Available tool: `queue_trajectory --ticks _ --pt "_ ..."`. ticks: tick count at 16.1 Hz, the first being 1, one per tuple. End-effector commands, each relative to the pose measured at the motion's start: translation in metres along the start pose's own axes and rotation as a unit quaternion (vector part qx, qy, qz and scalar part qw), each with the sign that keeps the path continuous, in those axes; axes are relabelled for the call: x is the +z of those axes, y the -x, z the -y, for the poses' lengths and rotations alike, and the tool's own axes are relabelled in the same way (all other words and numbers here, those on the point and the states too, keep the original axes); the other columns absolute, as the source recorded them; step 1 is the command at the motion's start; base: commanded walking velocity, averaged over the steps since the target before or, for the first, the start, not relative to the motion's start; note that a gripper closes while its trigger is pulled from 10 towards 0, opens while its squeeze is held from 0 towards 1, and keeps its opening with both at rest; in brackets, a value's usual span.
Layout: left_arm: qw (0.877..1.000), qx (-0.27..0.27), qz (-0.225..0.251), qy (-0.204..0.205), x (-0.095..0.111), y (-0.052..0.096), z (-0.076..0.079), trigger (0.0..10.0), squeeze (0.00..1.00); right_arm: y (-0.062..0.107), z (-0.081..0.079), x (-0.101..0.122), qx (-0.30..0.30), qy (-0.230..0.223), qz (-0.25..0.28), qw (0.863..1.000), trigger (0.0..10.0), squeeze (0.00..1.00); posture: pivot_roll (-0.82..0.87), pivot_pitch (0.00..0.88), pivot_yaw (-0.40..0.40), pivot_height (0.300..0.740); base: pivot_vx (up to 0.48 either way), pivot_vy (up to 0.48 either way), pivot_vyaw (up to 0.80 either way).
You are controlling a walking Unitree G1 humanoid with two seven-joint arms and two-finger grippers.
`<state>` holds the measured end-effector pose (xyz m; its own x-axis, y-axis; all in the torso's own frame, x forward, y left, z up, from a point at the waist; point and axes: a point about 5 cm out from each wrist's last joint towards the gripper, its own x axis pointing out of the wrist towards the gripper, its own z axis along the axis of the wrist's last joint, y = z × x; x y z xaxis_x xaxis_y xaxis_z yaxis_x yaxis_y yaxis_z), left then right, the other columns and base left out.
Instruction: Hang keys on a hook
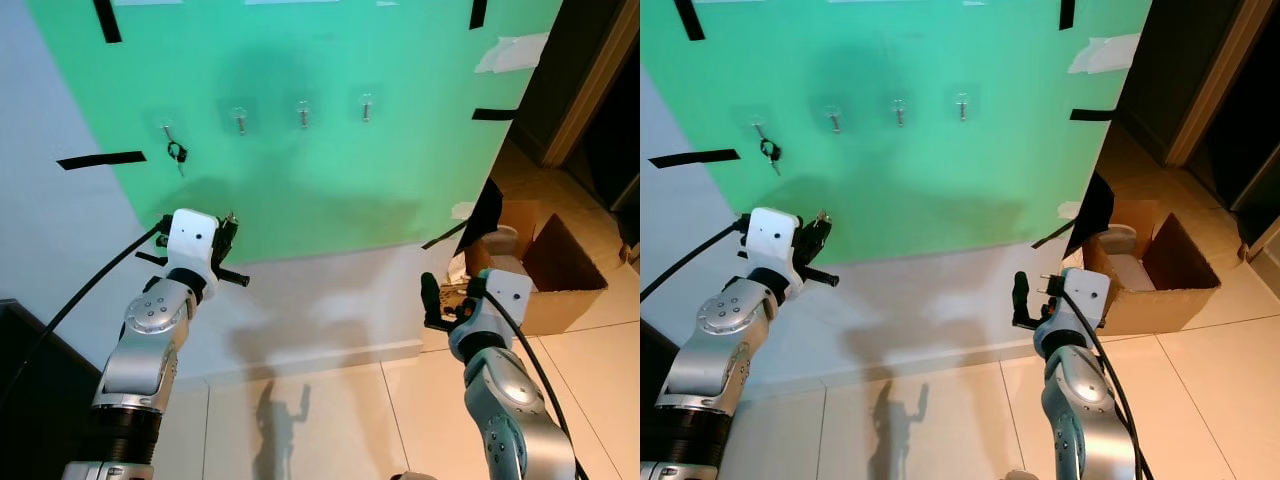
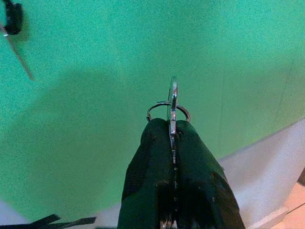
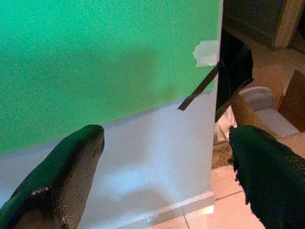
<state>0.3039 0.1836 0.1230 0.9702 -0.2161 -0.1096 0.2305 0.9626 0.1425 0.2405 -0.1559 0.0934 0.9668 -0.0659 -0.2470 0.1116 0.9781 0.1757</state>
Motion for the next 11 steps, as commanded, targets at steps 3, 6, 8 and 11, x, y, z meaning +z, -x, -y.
queue_trajectory --ticks 3,6,8,11 --pt "1.0 -0.006 0.029 0.001 0.016 -0.003 -0.002 10.0 0.0 -0.004 -0.009 0.015 0.04 0.005 0.03 0.999 10.0 0.0 -0.07 0.0 0.053 0.74 0.179 0.0 0.27" --pt "0.999 -0.018 0.041 0.001 0.023 -0.005 0.001 10.0 0.0 -0.006 -0.011 0.02 0.041 0.007 0.043 0.998 10.0 0.0 -0.07 0.0 0.053 0.74 0.3 0.0 0.53" --pt "0.998 -0.027 0.049 0.001 0.027 -0.007 0.003 10.0 0.0 -0.006 -0.009 0.021 0.034 -0.001 0.048 0.998 10.0 0.0 -0.06 0.0 0.051 0.74 0.302 0.0 0.0" --pt "0.998 -0.032 0.051 0.001 0.028 -0.008 0.005 10.0 0.0 -0.007 -0.009 0.022 0.037 0.003 0.052 0.998 10.0 0.0 -0.06 0.0 0.051 0.74 0.305 0.0 0.0"
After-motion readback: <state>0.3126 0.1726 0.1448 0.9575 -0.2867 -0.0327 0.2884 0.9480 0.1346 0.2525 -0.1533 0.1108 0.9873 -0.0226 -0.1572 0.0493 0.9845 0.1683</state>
